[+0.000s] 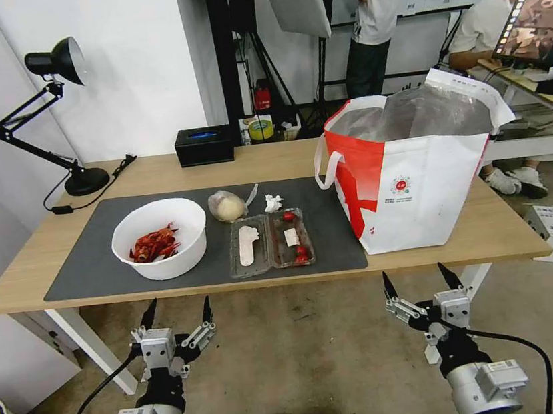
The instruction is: Pick up the trash from the table and place it into the takeout bag.
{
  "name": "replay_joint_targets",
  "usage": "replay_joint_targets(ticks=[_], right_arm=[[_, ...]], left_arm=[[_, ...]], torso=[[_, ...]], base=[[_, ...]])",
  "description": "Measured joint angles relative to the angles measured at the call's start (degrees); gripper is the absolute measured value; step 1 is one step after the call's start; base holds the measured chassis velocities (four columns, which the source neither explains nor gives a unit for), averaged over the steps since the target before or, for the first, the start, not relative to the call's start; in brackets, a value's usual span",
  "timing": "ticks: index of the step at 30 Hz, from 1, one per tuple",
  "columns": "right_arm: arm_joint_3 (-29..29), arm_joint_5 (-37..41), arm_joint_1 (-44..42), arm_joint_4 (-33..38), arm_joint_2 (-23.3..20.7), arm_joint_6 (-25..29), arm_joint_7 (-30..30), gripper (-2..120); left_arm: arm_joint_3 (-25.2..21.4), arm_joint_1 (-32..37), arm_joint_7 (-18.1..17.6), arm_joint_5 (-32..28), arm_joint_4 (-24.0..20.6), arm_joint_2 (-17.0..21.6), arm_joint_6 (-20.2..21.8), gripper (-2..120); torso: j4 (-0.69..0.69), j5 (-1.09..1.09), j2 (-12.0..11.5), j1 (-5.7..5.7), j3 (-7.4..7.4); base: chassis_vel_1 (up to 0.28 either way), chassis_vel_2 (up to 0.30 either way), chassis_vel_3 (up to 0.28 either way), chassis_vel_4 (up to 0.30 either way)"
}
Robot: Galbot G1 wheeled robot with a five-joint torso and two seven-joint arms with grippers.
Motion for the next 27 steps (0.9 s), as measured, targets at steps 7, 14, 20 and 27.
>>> replay_joint_targets(ticks=[7,14,20,27], right_arm=[[0.0,0.0,0.0,0.0,0.0,0.0,0.0,100],[0.0,0.0,0.0,0.0,0.0,0.0,0.0,100],[0.0,0.0,0.0,0.0,0.0,0.0,0.0,100],[4.6,4.1,2.4,-1.2,-7.5,-3.0,3.9,100]], left_arm=[[0.0,0.0,0.0,0.0,0.0,0.0,0.0,100],[0.0,0.0,0.0,0.0,0.0,0.0,0.0,100],[0.0,0.0,0.0,-0.1,0.0,0.0,0.0,100],[-4.0,-5.3,-2.6,-8.5,4.6,5.0,-0.5,100]], torso=[[0.00,0.00,0.0,0.00,0.00],[0.00,0.00,0.0,0.00,0.00],[0.00,0.00,0.0,0.00,0.00],[0.00,-0.01,0.0,0.00,0.00]], base=[[0.000,0.000,0.000,0.000],[0.000,0.000,0.000,0.000],[0.000,0.000,0.000,0.000],[0.000,0.000,0.000,0.000]])
